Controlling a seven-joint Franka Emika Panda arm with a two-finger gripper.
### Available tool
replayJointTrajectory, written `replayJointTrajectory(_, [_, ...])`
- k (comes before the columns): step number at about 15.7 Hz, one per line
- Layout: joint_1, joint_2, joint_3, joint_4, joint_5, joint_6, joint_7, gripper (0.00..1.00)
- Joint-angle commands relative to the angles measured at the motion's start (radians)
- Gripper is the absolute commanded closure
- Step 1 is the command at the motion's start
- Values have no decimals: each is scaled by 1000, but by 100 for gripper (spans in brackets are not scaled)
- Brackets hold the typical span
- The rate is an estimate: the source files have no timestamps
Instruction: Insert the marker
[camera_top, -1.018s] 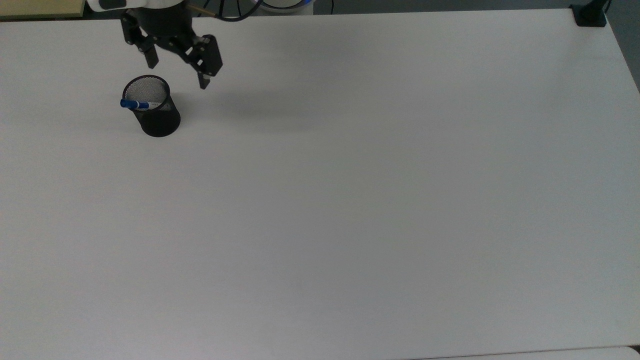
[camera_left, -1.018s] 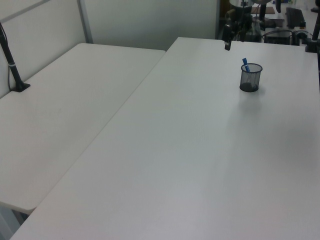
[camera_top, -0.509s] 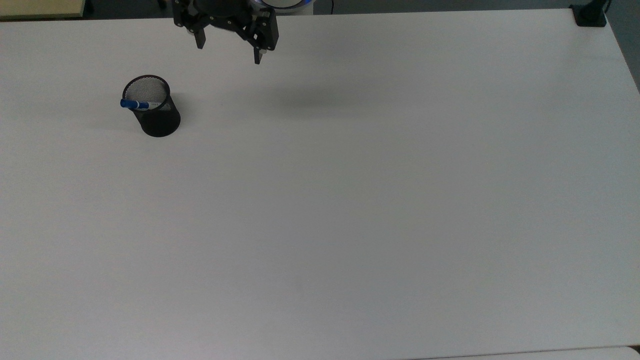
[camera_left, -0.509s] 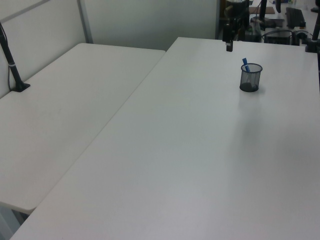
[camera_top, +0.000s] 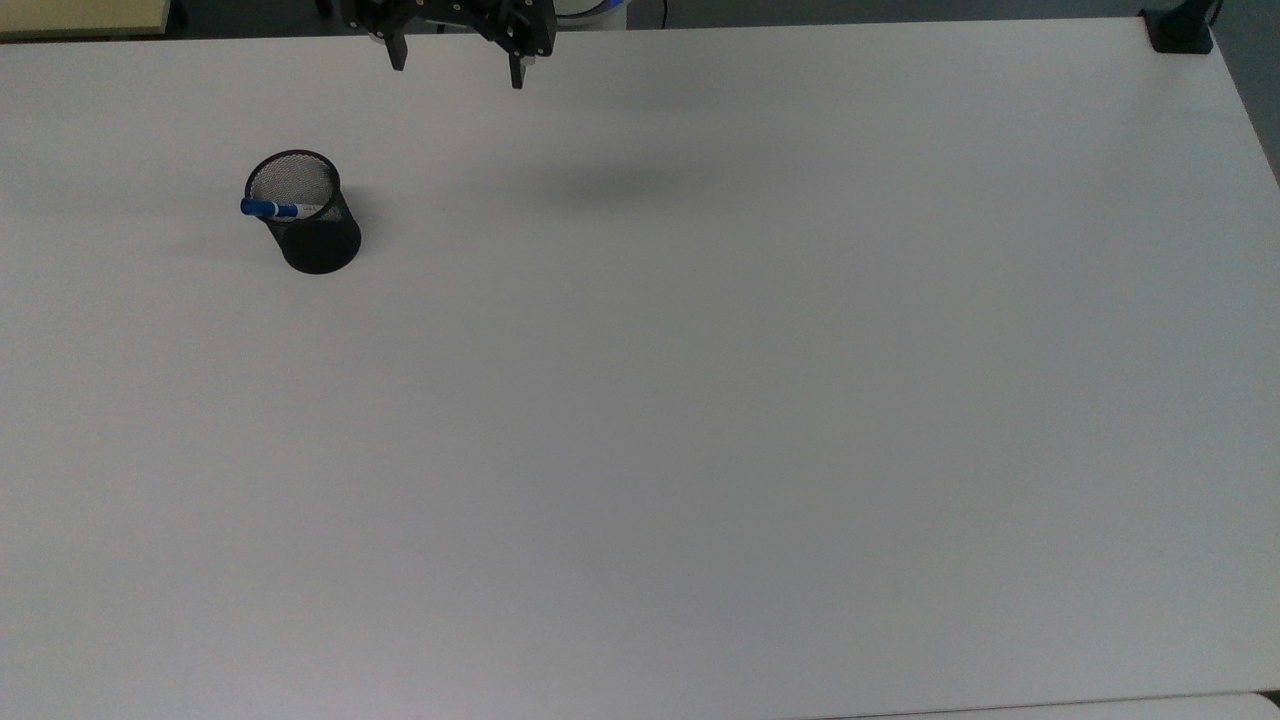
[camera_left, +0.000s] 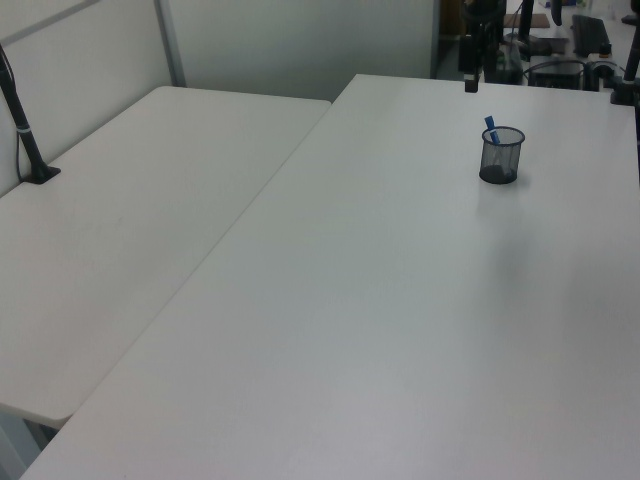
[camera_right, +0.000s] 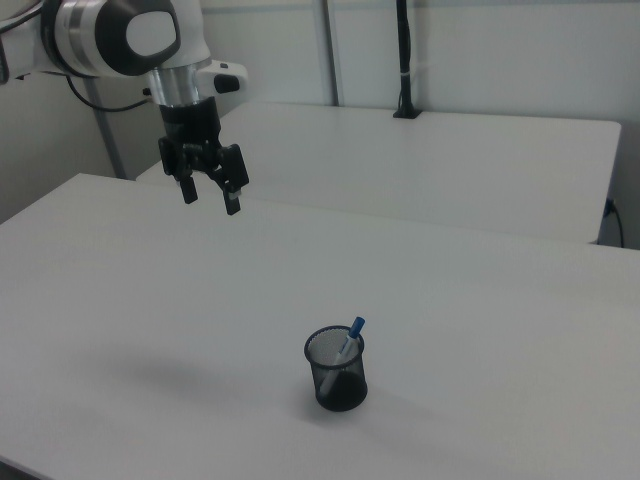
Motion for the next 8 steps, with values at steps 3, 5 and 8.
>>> replayJointTrajectory(3, [8, -26, -32, 14, 20, -54, -70, 0])
replayJointTrajectory(5, [8, -26, -31, 14, 20, -53, -65, 0])
replayJointTrajectory(8, [8, -24, -30, 14, 20, -53, -67, 0])
